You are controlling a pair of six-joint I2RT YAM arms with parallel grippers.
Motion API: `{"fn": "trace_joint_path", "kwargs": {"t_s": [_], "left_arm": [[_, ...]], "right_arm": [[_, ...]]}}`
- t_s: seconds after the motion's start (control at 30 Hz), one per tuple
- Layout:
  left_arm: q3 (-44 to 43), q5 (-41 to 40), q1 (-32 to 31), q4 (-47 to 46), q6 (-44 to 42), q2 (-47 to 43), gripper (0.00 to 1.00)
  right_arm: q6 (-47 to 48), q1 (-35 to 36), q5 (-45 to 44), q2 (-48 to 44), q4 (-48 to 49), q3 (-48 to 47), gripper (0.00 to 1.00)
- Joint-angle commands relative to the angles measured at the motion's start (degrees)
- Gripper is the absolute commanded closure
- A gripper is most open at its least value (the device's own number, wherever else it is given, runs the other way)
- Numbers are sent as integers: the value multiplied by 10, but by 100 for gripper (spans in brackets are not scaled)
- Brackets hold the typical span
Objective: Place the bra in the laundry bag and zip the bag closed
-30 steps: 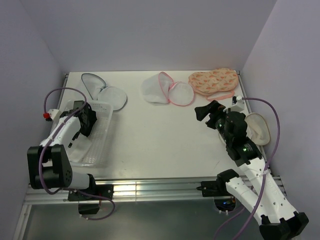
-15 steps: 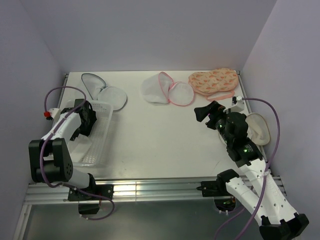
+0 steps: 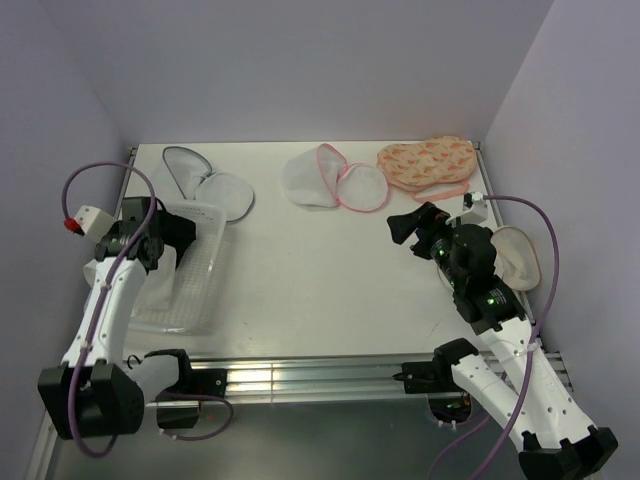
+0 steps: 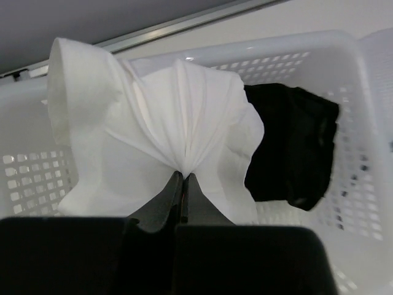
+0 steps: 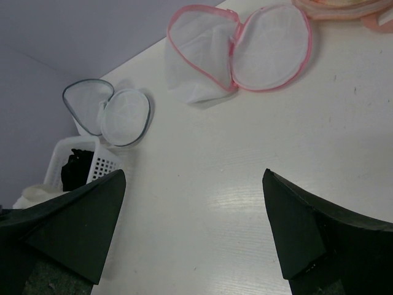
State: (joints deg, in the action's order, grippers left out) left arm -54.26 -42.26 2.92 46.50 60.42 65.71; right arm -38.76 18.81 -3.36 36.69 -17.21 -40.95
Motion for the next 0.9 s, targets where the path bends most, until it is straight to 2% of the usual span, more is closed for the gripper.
{"fn": "trace_joint_path", "kwargs": {"t_s": [0.0, 0.17, 0.4, 0.53, 0.73, 0.8, 0.83, 0.87], "left_arm": [[-17, 30, 1, -30, -71, -65, 100], [-51, 58, -4, -41, -117, -142, 100], [-147, 117, -31, -38, -169, -172, 100], [-205, 128, -84, -40, -177, -171, 100], [-280, 130, -200, -46, -192, -126, 100], [-298, 125, -253, -52, -196, -96, 100], [-319, 113, -301, -52, -196, -87, 100], [-329, 81, -329, -52, -196, -64, 100]], "right_arm": [[-3, -2, 3, -1, 12, -24, 0], [-6, -2, 6, 7, 17, -22, 0], [-5, -3, 5, 15, 27, -15, 0], [-4, -3, -1, 15, 25, -19, 0], [-3, -3, -8, 5, 17, -24, 0], [0, -3, -13, 4, 11, -27, 0], [1, -3, -15, 3, 10, -29, 0], [3, -3, -16, 3, 4, -31, 0]]}}
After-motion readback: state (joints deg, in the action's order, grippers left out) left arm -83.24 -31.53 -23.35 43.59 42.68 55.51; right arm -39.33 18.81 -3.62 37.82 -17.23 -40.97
